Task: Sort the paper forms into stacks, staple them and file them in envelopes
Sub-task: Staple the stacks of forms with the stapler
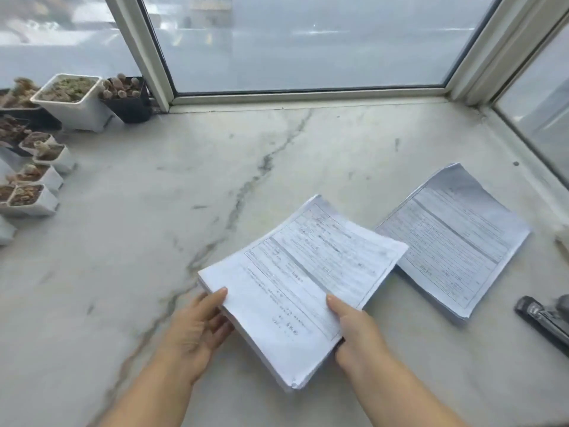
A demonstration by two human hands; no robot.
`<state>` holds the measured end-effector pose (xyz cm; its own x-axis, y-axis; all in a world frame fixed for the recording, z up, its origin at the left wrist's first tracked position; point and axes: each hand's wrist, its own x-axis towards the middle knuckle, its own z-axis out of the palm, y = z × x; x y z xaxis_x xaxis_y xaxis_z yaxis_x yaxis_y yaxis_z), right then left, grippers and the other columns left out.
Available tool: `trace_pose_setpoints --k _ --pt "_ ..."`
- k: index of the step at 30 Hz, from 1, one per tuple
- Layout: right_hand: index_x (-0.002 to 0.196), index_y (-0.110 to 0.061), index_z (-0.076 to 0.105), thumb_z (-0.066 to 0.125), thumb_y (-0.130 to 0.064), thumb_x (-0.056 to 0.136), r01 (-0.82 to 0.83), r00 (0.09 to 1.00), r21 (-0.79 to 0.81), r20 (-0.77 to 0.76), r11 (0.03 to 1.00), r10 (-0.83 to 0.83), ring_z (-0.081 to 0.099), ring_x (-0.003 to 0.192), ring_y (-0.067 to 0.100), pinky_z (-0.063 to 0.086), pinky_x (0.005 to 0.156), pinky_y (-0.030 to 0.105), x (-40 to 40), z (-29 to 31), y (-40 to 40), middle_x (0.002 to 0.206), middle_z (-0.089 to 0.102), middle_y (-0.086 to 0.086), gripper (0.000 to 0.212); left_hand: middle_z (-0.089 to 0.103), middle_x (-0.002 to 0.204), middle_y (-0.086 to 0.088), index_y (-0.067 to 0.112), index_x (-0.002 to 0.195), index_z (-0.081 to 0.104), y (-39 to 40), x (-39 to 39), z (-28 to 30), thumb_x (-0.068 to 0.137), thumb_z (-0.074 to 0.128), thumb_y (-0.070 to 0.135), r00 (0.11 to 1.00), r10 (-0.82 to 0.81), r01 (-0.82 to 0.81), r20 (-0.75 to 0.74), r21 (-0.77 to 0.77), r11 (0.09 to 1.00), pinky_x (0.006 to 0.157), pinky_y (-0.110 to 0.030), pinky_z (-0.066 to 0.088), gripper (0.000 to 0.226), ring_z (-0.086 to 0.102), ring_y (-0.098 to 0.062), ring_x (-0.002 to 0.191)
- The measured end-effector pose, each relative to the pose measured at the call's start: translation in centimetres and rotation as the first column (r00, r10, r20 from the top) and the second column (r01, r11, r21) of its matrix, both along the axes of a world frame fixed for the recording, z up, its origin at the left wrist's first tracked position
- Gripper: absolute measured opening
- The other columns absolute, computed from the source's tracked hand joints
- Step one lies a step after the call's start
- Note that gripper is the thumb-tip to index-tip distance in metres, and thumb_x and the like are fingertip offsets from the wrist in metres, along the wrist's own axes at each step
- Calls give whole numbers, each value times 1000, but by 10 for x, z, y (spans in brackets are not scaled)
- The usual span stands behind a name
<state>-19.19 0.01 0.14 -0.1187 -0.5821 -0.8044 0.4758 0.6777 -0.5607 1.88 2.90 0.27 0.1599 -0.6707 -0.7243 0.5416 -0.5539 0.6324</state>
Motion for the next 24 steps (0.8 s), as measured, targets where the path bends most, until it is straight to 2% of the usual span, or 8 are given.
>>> trace_pose_setpoints --k 4,9,11,13,17,20,22,24 --pt "102 -3 67 61 -6 93 35 997 116 67 993 -43 70 85 29 54 85 45 22 -16 35 87 75 13 12 71 106 -18 5 118 60 31 -39 -14 84 57 -7 996 61 -57 -67 58 997 85 -50 53 37 69 -37 95" --pt "117 -9 64 59 -27 88 118 971 37 205 992 -124 68 95 31 51 76 42 -46 -15 15 107 73 15 34 72 103 -19 5 121 57 34 -3 -19 84 54 -17 995 -55 50 79 64 997 72 -46 58 43 70 -38 88" --pt "115 -7 64 68 -39 72 12 980 9 198 1000 -14 70 87 32 54 73 40 -82 -14 -3 104 73 17 54 73 100 -18 7 120 56 30 14 -15 78 61 -18 985 -109 102 137 53 993 64 -43 59 49 71 -38 84" --pt "116 -6 64 69 -44 68 -257 962 16 103 966 255 72 78 28 58 66 35 -100 -8 -22 104 72 16 61 72 101 -20 6 121 55 28 26 -12 62 72 -12 982 -139 134 126 41 990 61 -43 59 64 70 -40 84" --pt "118 -11 63 68 -27 84 -710 682 52 -195 702 704 72 84 25 56 76 36 -85 -3 -49 103 74 12 38 69 106 -26 3 119 59 36 31 -14 41 82 7 991 -130 130 -3 56 990 66 -50 59 81 68 -46 90" --pt "110 -11 63 63 -6 91 -723 664 79 -194 686 722 73 87 33 59 77 47 -64 -2 -53 98 75 14 20 69 104 -27 -1 115 62 44 21 -15 58 81 -1 990 -141 143 -31 67 987 69 -52 59 61 68 -46 90" --pt "109 -9 64 61 -4 92 -703 687 56 -205 709 697 73 85 34 59 72 48 -59 1 -52 96 75 15 17 71 100 -25 -2 113 63 46 14 -14 70 74 -2 991 -130 129 23 61 990 67 -47 60 45 70 -42 86" --pt "111 -6 64 64 -6 91 -685 718 -36 -205 728 665 73 85 32 60 69 44 -62 11 -50 98 75 16 20 73 98 -20 1 110 65 45 11 -9 65 81 4 992 -85 85 96 3 996 62 -40 60 48 72 -36 82"
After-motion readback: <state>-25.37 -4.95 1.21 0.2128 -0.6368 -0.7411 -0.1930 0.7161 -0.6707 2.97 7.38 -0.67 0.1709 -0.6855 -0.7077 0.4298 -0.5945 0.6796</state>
